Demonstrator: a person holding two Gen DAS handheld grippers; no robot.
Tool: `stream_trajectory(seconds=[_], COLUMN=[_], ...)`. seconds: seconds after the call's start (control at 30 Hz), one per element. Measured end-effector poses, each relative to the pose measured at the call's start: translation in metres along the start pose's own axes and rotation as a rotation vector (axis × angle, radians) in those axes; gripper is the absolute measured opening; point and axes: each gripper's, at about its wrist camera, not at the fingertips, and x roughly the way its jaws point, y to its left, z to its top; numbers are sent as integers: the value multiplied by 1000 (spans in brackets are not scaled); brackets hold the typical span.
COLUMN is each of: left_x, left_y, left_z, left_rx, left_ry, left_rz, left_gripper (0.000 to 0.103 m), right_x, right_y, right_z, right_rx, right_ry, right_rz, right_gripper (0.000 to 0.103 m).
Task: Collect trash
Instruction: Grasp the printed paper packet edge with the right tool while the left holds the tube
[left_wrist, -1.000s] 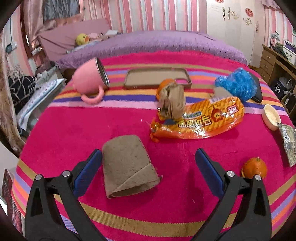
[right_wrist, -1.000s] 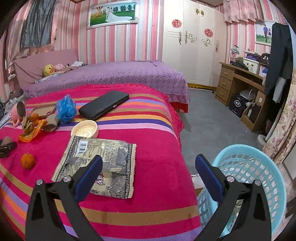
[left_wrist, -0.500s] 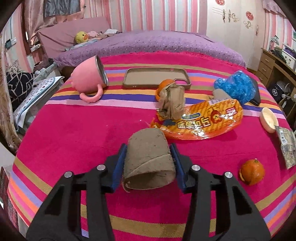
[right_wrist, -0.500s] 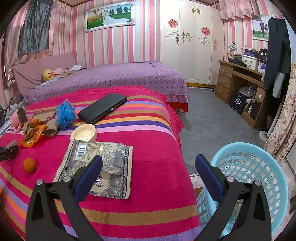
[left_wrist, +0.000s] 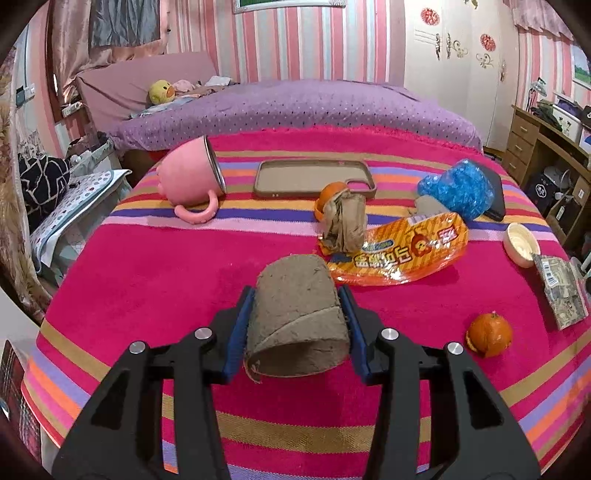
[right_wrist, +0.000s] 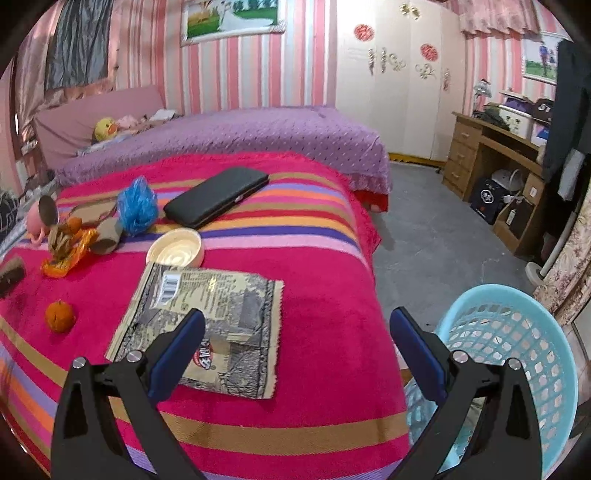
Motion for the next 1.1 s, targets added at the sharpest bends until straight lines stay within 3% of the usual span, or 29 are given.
stream_trajectory(seconds=[0.1,0.2,0.27,0.4,0.47,0.57,0.63,0.7,0.73,0.8,0.9,1.1], left_x=[-3,-3,-2,-4,-6,-7,-9,-10,-10,-11,-11,-16], left_y=[-3,-10,-13,-16,-19,-22,-22,-22,-21,-21,-19,-19], left_z=[0,-2,-2,-1,-1,-2,-2,-1,-1,-1,0,1], left_rx=[12,43,53,47,53,61,62,62,62,60,53,52], left_ry=[-9,-12,-13,-24,-32,-36,-39,-44,-45,-47,-47,-68], left_rz=[-8,5,13,3,3,-2,-4,-2,-1,1,3,8], left_gripper=[45,45,45,45,45,45,45,45,45,45,45,45], right_x=[12,24,32,37,38,37,36,36,36,35,31,16], right_y=[8,10,9,10,13,18,24,31,35,36,35,26], right_z=[0,-2,-3,-5,-5,-4,-3,-3,-3,-3,-3,-1], right_rx=[-32,-36,-24,-15,-26,-42,-62,-90,-104,-115,-110,-80], right_ry=[50,102,131,154,155,147,139,133,127,121,109,50], right_rz=[5,13,33,69,80,101,106,100,98,88,97,130], right_gripper=[97,85,84,83,78,63,47,41,33,29,5,3])
